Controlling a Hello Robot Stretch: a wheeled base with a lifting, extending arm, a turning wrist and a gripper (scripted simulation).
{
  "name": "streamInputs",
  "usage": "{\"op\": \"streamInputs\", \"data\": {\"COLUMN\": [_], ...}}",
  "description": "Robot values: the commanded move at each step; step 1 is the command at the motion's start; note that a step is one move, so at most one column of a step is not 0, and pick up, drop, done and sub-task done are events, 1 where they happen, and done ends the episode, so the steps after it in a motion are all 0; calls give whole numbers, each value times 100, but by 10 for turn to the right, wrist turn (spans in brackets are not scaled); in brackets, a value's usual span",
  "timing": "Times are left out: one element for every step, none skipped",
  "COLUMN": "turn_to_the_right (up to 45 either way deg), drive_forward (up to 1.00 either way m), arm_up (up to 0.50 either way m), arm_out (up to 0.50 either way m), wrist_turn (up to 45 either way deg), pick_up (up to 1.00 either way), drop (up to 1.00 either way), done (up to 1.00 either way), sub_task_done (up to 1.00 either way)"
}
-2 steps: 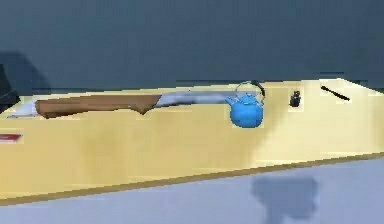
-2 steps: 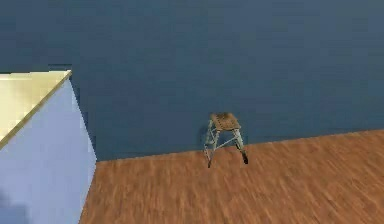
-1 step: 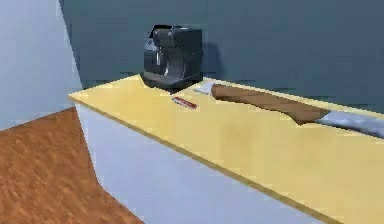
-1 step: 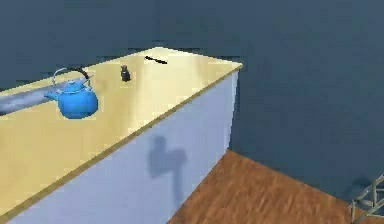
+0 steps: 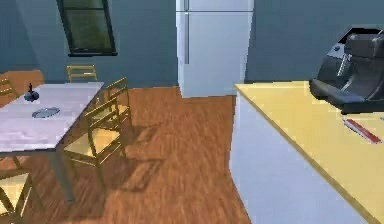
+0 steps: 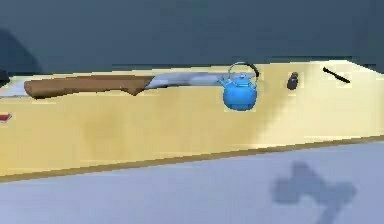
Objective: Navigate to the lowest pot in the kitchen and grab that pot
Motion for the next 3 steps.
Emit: {"op": "streamInputs", "data": {"turn_to_the_right": [-450, -360, 0], "drive_forward": [0, 0, 100], "arm_up": [0, 0, 0], "arm_out": [0, 0, 0], "wrist_turn": [0, 0, 0], "pick_up": [0, 0, 0], "drop": [0, 0, 0], "done": [0, 0, 0], "sub_task_done": [0, 0, 0]}}
